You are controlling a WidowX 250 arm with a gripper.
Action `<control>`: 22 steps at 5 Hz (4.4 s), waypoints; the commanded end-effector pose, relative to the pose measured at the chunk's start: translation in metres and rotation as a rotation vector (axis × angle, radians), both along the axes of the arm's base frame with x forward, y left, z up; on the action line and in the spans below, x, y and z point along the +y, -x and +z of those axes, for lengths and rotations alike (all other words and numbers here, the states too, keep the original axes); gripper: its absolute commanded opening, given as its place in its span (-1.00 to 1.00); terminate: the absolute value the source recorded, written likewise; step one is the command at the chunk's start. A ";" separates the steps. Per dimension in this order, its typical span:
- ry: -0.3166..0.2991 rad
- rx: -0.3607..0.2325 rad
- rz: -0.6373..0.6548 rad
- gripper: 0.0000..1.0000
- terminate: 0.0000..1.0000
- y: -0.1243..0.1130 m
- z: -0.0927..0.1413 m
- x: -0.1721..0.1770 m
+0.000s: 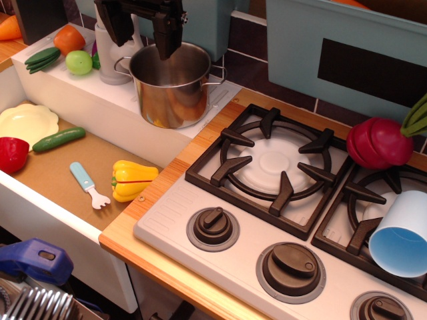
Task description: Put pot or pan on stove
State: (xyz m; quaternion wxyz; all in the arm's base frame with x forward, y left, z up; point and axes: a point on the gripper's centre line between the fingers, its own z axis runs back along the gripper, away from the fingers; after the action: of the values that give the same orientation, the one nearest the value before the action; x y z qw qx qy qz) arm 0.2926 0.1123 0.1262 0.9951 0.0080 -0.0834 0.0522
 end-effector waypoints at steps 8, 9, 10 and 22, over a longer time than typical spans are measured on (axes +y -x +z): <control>0.045 -0.286 -0.328 1.00 -1.00 -0.033 -0.065 -0.014; 0.064 -0.290 -0.309 1.00 -1.00 -0.032 -0.073 -0.014; 0.038 -0.306 -0.315 -1.00 -1.00 -0.036 -0.076 -0.014; 0.179 -0.274 0.194 1.00 -1.00 -0.036 -0.015 -0.183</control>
State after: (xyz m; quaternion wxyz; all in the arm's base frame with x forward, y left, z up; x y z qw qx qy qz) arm 0.3270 -0.0715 0.1048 0.9646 -0.0759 -0.2008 0.1530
